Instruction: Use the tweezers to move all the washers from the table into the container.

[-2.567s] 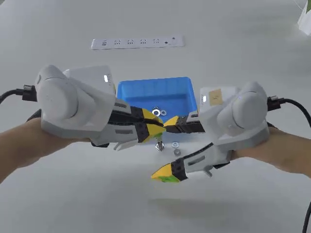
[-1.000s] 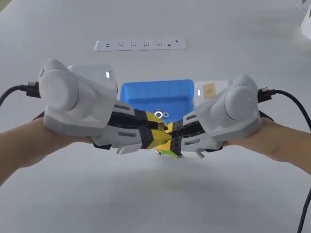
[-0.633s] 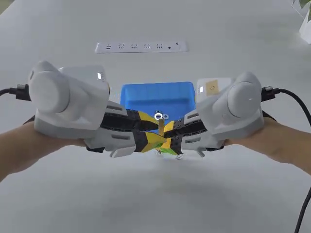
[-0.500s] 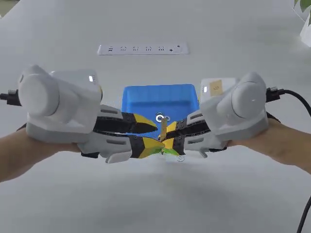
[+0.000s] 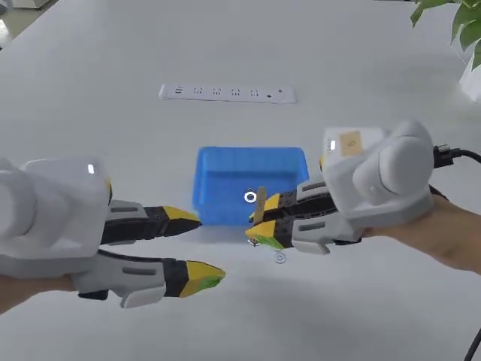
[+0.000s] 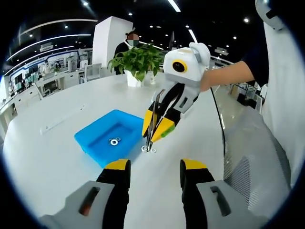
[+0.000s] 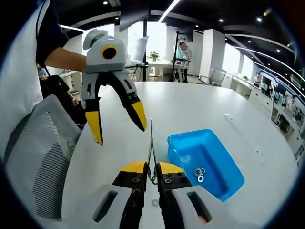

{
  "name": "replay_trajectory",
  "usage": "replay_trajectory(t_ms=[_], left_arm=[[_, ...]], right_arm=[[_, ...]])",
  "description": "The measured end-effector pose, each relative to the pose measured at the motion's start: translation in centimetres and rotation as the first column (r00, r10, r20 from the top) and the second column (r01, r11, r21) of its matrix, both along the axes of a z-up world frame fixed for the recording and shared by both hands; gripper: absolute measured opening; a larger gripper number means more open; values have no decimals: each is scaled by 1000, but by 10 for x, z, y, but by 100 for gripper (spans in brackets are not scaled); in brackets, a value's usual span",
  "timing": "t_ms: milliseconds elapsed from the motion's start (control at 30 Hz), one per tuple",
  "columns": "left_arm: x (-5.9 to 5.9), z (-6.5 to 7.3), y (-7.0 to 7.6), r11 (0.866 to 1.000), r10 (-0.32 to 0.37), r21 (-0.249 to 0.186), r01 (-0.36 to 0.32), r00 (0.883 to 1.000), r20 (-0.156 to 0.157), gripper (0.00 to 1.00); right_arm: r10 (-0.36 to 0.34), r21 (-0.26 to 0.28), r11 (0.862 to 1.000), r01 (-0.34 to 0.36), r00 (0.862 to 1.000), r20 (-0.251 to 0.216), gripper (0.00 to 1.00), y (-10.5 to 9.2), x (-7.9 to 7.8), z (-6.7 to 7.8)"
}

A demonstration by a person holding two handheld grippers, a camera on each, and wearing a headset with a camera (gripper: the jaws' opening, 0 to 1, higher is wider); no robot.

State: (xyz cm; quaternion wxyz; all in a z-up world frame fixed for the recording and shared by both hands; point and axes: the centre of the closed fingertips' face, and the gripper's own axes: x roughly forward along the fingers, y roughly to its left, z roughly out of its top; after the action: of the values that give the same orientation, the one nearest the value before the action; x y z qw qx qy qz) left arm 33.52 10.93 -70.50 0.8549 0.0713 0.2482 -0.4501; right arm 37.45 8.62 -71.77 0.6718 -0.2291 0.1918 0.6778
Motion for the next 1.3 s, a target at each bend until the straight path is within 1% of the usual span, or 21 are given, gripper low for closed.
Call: replay_trajectory(t_ms=[33,167,267,300,367,400,467,567,633,767,800,867,900,933,967,1000,1033,1100,1167,1267,1300], left_arm=[[-1,0,2,1000,10,-4,-10,1000,-1,46],[-3,5,10,999,47,-24,-47,999,14,49],[-6,3,15,998,58,-15,-58,998,13,53],[-7,1,16,998,60,-12,-60,998,8,54],[-8,-2,20,997,82,3,-82,997,-3,60],[-8,-3,21,996,85,4,-85,996,-1,63],[-11,-4,23,996,90,3,-90,996,6,63],[-14,-5,25,995,103,-7,-103,995,2,64],[-15,-7,27,994,112,-12,-112,994,0,65],[-18,-12,32,992,123,-14,-123,992,-24,72],[-18,-12,35,992,127,-11,-127,992,-25,73],[-18,-13,39,990,138,-7,-139,990,-27,75],[-17,-14,41,989,146,-7,-146,989,-28,77],[-17,-14,42,988,155,-7,-155,987,-32,80],[-16,-16,44,986,163,-5,-164,986,-36,82],[-16,-17,45,986,167,-4,-167,985,-37,84],[-16,-18,46,985,171,-2,-172,984,-39,85],[-17,-21,46,983,182,-4,-182,982,-51,89],[-19,-24,46,982,188,4,-188,980,-63,92],[-21,-28,46,980,197,1,-197,978,-74,92],[-21,-29,46,980,199,0,-200,977,-78,92]], right_arm=[[0,0,1000,0,1000,3,9,0,0,2],[2,-3,1000,-2,1000,18,9,1,0,13],[2,6,1000,-2,1000,21,9,3,1,21],[7,2,1000,-7,999,33,9,3,2,24],[9,5,1000,-9,999,42,9,4,3,31],[7,8,1000,-7,999,45,9,4,5,33],[3,13,1000,-4,999,50,9,4,8,38],[-13,31,999,12,999,53,9,5,16,46],[-19,29,999,17,998,63,9,5,21,48],[-42,39,998,40,996,77,9,6,36,53],[-49,35,998,46,995,84,9,6,42,53],[-57,35,998,54,995,86,9,7,50,51],[-67,37,997,64,994,83,9,7,54,50],[-83,56,995,80,995,60,9,9,59,51],[-91,62,994,88,995,50,9,10,62,49],[-100,56,994,97,994,54,9,10,67,46],[-111,39,993,108,991,72,9,10,74,40],[-118,42,992,116,992,54,9,12,80,33],[-121,17,993,120,991,66,9,13,86,22],[-124,5,992,124,990,61,9,16,92,10],[-129,0,992,129,990,53,9,17,94,3]])
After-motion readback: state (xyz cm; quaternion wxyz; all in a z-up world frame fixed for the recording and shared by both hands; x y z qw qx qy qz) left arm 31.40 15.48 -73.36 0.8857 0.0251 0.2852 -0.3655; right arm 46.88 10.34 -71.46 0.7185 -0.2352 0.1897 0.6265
